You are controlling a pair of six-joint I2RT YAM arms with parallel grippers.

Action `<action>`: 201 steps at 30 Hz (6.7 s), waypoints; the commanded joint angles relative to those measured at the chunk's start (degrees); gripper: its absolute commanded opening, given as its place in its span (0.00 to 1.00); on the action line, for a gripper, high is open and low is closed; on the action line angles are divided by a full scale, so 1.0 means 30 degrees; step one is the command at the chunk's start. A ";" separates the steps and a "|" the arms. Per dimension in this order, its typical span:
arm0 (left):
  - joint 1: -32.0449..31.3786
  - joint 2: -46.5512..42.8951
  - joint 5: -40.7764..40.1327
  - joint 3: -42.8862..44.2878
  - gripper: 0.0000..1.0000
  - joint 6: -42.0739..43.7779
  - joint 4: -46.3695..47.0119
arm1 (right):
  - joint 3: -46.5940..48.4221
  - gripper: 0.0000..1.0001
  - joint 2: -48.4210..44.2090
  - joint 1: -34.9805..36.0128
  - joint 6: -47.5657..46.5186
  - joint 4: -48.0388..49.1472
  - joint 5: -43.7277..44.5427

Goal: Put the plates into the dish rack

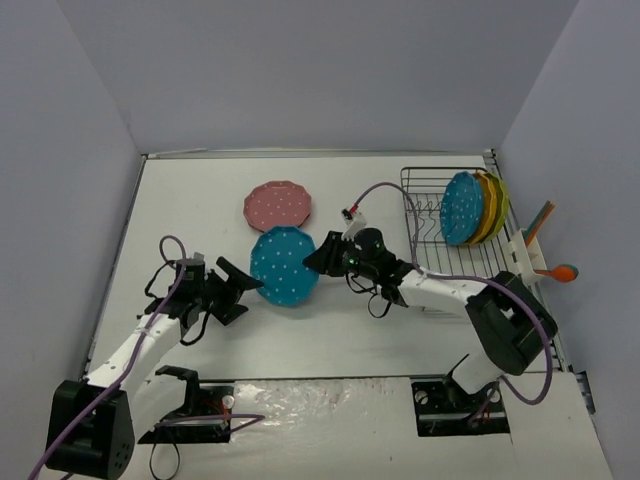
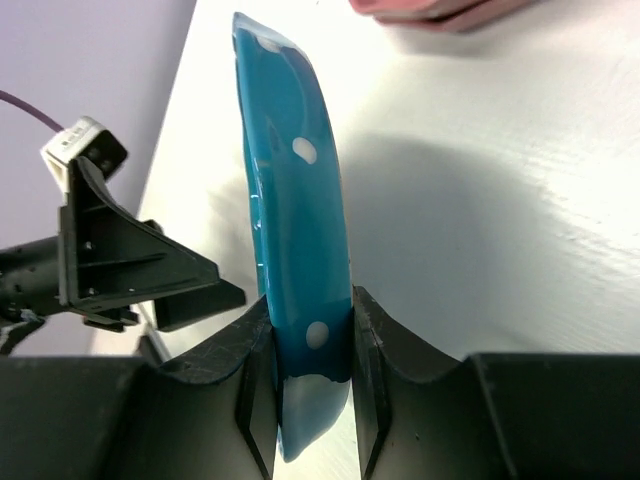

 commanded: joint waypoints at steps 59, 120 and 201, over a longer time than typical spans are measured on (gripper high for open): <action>0.3237 0.3003 -0.7175 1.1454 0.97 1.5232 -0.8305 | 0.6655 0.00 -0.1881 -1.2076 -1.7776 -0.6669 1.1202; -0.0572 1.9710 -0.7452 2.3943 0.30 0.6886 -0.7624 | -0.0239 1.00 -1.2852 -1.0874 -0.5477 -0.6533 0.0817; 0.3844 1.6484 0.3314 1.2473 0.84 0.6491 0.9739 | -0.1190 1.00 -1.1600 -0.8101 -0.5912 -0.5383 0.1063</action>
